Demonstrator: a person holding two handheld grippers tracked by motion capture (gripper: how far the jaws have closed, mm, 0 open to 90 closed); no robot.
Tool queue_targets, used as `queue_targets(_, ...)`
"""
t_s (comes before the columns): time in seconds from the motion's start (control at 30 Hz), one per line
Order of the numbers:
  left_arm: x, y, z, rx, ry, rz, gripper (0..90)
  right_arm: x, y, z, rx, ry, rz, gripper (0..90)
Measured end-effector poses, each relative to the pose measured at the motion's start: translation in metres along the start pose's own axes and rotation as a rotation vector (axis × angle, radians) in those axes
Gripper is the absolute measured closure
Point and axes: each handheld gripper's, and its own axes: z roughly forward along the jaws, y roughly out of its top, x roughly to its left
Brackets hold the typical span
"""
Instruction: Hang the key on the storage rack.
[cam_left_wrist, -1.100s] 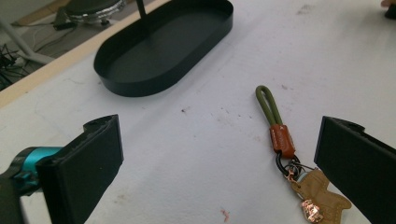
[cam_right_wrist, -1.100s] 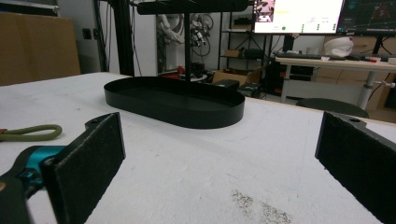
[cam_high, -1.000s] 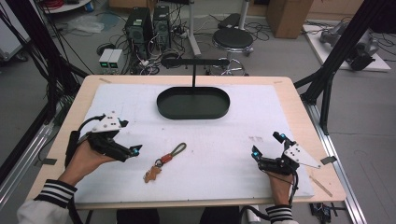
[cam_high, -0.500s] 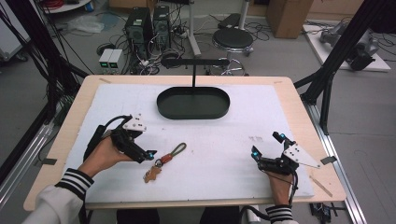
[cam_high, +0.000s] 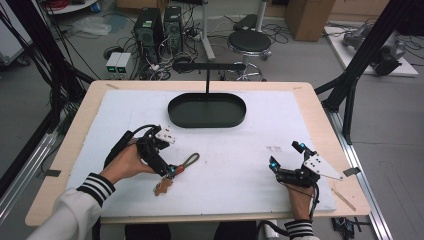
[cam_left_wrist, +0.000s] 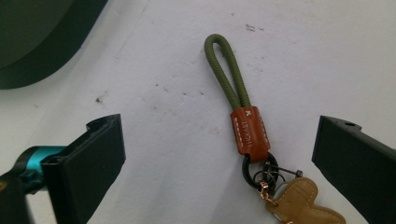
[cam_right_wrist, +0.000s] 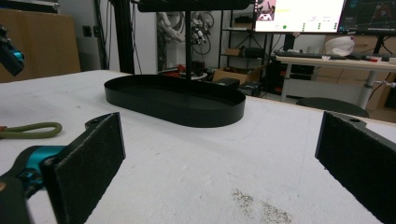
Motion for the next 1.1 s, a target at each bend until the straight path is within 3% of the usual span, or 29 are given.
queue_targets(0.4,-0.004,0.007,0.018,0.080,-0.034,0.028,11.9,-0.001,0.000,0.000,-0.004,-0.001,0.002,0.4)
queue_targets(0.53,-0.005,0.010,0.023,0.101,-0.045,0.016,14.8,-0.001,0.000,0.000,-0.004,-0.002,0.003,0.4)
queue_targets(0.93,-0.005,0.012,0.035,0.188,-0.092,0.036,29.1,-0.001,0.000,-0.001,-0.006,0.001,0.007,0.4)
queue_targets(1.1,-0.005,0.013,0.037,0.208,-0.092,0.018,35.0,-0.001,0.000,-0.001,-0.005,0.000,0.012,0.4)
